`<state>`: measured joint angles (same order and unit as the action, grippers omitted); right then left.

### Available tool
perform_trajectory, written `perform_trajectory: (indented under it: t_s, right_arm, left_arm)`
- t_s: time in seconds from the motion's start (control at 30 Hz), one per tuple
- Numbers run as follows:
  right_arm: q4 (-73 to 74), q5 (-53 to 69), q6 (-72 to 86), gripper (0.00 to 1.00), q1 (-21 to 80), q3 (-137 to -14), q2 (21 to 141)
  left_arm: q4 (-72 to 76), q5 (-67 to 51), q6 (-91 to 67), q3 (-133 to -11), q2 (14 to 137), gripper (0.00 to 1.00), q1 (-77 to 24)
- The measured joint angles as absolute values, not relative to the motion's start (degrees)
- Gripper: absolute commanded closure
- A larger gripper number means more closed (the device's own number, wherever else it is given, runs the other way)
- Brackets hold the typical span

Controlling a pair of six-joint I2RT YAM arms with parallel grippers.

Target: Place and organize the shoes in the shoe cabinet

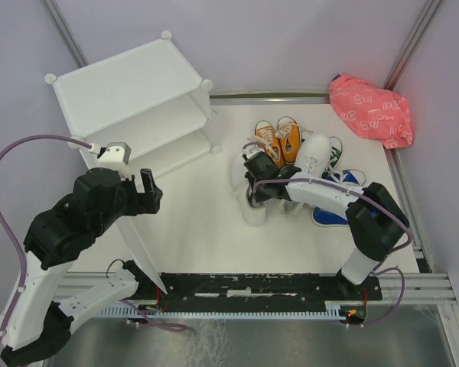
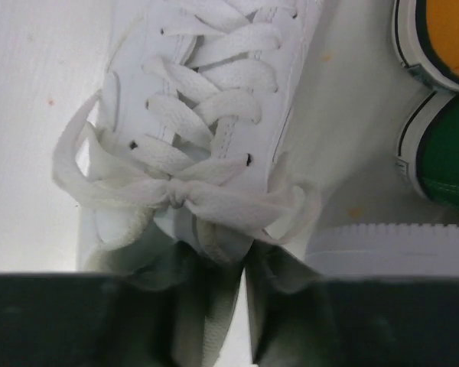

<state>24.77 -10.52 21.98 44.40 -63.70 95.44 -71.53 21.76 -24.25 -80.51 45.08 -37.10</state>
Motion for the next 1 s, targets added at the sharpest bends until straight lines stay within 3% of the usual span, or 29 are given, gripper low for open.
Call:
perform_trajectory:
  t_s: [0.17, 0.33, 0.37, 0.4, 0.5, 0.6, 0.8, 1.0]
  right_arm:
    - [24.53, -9.1, 18.81, 0.96, 43.72, -64.86, 97.49]
    - [24.32, -6.76, 17.02, 0.98, 48.36, -68.99, 100.68]
    - [24.18, -6.2, 17.04, 0.96, 50.22, -69.45, 101.03]
    - [24.1, -4.99, 17.12, 0.87, 51.68, -70.32, 101.62]
    - [23.97, -0.54, 17.85, 0.48, 55.35, -74.22, 104.09]
    - [23.57, 0.78, 19.33, 0.33, 56.38, -77.08, 105.91]
    - [27.35, -6.0, 21.82, 0.3, 55.57, -76.88, 104.6]
    - [33.74, -19.35, 31.33, 0.31, 55.37, -68.05, 91.39]
  left_arm:
    - [-70.46, 21.76, -23.18, -80.79, 44.95, 0.06, -37.08]
    - [-70.04, 21.8, -23.0, -80.79, 44.99, 0.06, -37.08]
    - [-70.0, 21.8, -22.96, -80.79, 44.99, 0.06, -37.08]
    - [-69.97, 21.8, -22.92, -80.79, 44.99, 0.06, -37.1]
    - [-69.78, 21.8, -22.65, -80.79, 44.99, 0.06, -37.08]
    - [-69.65, 21.8, -22.48, -80.79, 44.99, 0.06, -37.08]
    - [-69.6, 21.8, -22.44, -80.77, 44.84, 0.05, -37.08]
    - [-68.36, 21.76, -21.8, -80.12, 44.21, 0.05, -37.08]
